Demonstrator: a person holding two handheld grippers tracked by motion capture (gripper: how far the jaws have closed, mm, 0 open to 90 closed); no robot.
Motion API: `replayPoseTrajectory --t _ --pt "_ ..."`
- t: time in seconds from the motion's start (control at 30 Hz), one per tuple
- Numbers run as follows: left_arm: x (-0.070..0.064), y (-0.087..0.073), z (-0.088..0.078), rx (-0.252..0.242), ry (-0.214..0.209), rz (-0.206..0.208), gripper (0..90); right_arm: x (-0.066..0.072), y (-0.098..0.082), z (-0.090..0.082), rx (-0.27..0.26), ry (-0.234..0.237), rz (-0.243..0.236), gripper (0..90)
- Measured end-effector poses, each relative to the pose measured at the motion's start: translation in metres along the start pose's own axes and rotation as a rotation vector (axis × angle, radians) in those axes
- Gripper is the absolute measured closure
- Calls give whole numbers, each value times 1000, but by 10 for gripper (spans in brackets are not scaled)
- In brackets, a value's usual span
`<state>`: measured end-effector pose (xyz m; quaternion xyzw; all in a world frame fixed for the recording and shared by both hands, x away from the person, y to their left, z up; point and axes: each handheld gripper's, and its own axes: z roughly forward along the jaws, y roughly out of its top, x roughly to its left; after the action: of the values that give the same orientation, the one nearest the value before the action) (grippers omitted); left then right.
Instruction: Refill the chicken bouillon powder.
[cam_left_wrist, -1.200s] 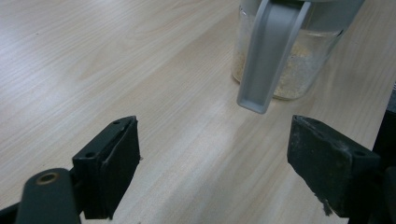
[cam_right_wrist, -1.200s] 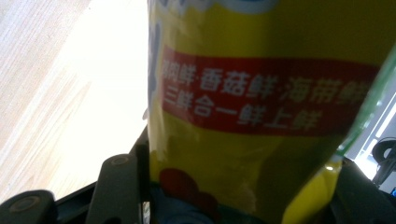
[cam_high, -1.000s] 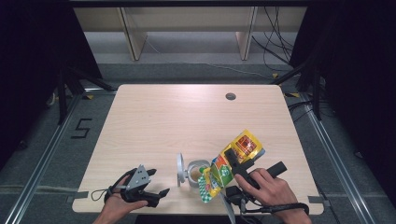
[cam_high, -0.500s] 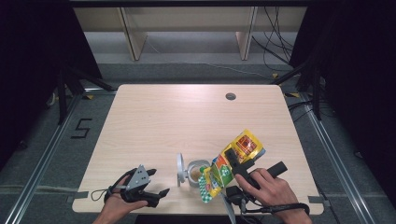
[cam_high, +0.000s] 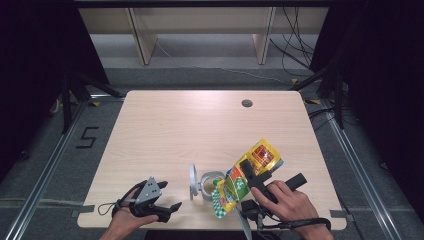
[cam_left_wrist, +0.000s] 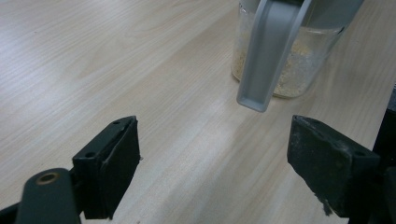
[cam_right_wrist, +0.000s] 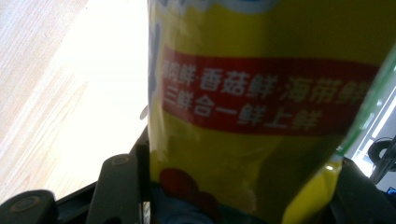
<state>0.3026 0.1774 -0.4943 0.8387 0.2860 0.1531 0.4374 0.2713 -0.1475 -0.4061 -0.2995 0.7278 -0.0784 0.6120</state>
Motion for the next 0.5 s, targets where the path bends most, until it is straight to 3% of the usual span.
replayPoseTrajectory --t 0.07,0.2,0.23,0.33,0.5 --pt "0 1 0 3 0 14 167 1 0 0 3 3 14 479" --pt "0 0 0 3 -1 1 167 1 0 0 0 3 1 479" --pt "1 1 0 -4 7 28 167 1 0 0 -1 3 3 479" --pt "0 0 1 -12 8 0 167 1 0 1 -2 1 2 479" --pt "2 2 -2 -1 13 35 167 1 1 1 -3 5 2 479"
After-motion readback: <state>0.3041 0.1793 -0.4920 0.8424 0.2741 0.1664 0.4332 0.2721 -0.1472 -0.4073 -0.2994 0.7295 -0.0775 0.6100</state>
